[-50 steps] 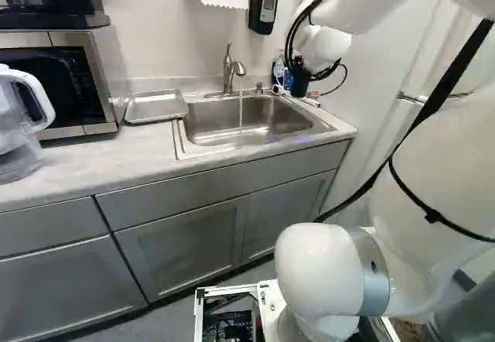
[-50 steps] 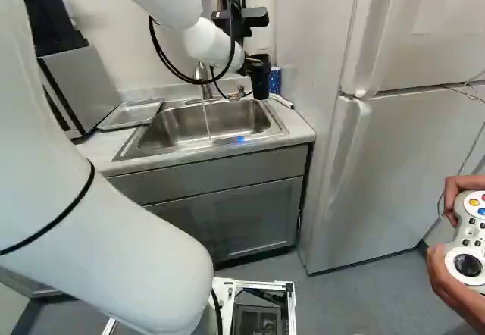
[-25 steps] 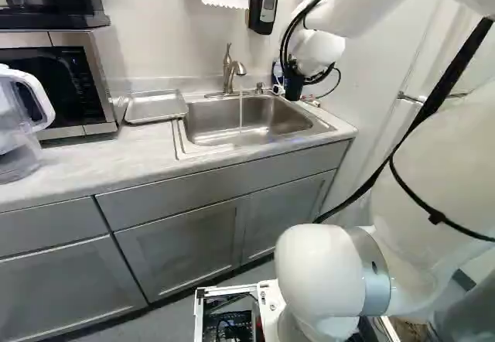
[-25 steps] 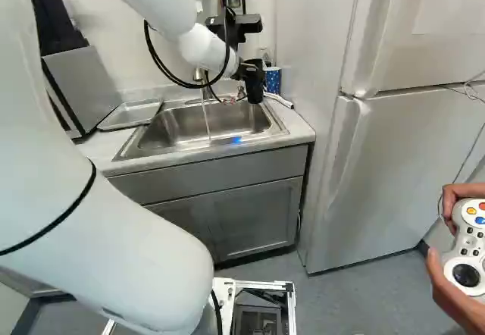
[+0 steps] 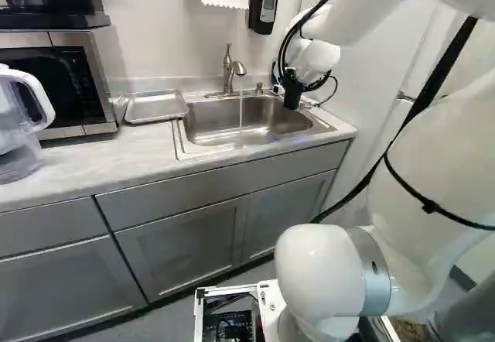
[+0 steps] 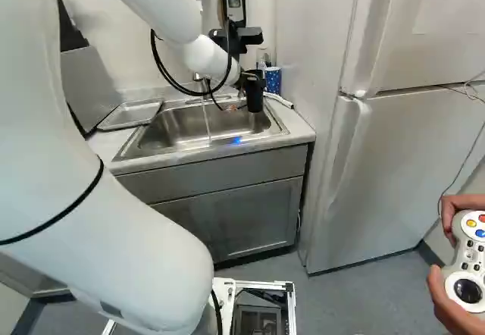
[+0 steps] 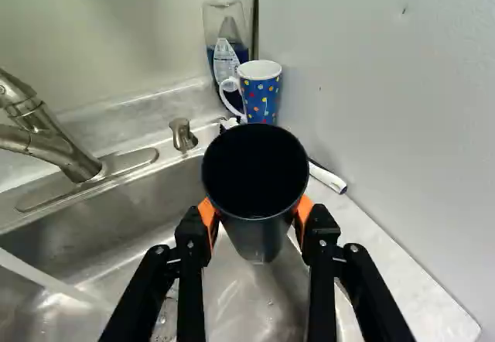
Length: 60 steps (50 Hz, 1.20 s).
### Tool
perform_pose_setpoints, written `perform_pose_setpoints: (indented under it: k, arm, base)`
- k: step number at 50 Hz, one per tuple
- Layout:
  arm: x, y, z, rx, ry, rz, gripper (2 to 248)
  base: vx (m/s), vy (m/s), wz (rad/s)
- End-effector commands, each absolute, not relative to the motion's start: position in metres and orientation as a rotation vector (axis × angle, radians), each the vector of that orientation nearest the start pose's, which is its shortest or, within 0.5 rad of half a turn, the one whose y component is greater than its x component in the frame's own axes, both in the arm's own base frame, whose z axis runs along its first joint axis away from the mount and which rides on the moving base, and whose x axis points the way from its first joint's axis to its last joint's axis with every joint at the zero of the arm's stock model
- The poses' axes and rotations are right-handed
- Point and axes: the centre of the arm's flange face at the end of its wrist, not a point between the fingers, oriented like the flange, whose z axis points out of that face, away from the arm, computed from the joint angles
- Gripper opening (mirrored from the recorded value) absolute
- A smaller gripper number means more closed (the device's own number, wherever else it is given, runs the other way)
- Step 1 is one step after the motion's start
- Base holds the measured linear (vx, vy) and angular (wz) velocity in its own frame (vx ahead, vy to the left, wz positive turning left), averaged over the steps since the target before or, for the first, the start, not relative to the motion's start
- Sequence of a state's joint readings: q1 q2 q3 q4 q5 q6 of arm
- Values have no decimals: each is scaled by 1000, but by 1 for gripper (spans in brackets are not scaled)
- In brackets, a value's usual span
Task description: Rinse the cup and place it in the tray
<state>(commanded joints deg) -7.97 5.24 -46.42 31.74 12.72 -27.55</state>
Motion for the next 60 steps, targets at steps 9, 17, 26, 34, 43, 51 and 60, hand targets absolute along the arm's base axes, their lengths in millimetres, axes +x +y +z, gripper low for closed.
perform_pose_setpoints:
  k: [9,17,26,34,43,51,60]
  arm:
    - [467,-75,555,-2803,369,-1669,120]
    - [467,-71,553,-2805,342,-1666,120]
    - [466,-62,553,-2804,301,-1665,120]
    - [468,-50,553,-2802,248,-1648,120]
    - [470,-36,551,-2807,178,-1607,120]
    - [472,-24,549,-2813,117,-1566,120]
    - [473,-13,547,-2821,46,-1520,120]
  base:
    - [0,0,0]
    - [0,0,0]
    - [0,0,0]
    - [0,0,0]
    - [0,0,0]
    - [0,0,0]
    - [0,0,0]
